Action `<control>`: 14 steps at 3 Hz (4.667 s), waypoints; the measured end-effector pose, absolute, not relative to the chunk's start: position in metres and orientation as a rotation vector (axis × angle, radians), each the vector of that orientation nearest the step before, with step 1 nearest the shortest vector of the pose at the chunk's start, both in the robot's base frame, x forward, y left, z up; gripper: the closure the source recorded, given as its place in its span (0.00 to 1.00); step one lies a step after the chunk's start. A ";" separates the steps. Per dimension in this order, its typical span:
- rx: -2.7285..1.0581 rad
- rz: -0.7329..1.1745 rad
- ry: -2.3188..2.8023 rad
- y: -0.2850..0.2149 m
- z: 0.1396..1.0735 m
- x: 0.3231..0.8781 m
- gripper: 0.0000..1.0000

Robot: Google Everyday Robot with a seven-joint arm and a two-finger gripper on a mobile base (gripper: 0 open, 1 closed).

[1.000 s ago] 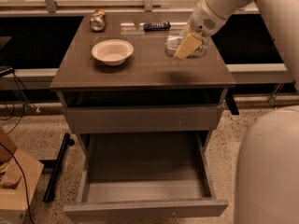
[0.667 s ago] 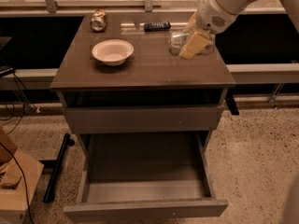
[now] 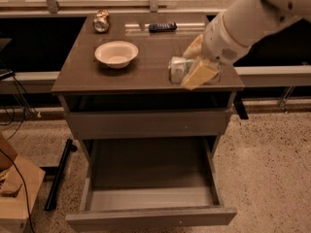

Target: Place 7up can into middle drawer

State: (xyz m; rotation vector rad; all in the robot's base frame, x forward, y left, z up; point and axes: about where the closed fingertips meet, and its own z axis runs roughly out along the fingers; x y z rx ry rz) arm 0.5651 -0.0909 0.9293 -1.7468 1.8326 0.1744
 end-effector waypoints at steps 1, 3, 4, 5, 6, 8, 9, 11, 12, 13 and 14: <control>-1.788 0.250 1.869 -0.078 0.879 0.525 1.00; -1.789 0.372 1.991 -0.059 0.782 0.501 1.00; -1.796 0.418 2.029 -0.050 0.745 0.513 1.00; -1.797 0.485 2.046 -0.042 0.718 0.524 1.00; -1.798 0.501 2.050 -0.040 0.711 0.526 1.00; -1.805 0.543 2.236 -0.036 0.644 0.509 1.00; -1.770 0.629 2.297 -0.031 0.590 0.494 1.00; -1.609 0.677 2.281 -0.027 0.519 0.493 1.00; -1.469 0.671 2.282 -0.039 0.491 0.498 1.00; -1.282 0.711 2.299 -0.057 0.462 0.502 1.00; -1.116 0.752 2.331 -0.077 0.429 0.510 0.99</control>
Offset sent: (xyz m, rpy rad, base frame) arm -0.0850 0.0327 -0.1679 0.0030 0.2551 -0.0238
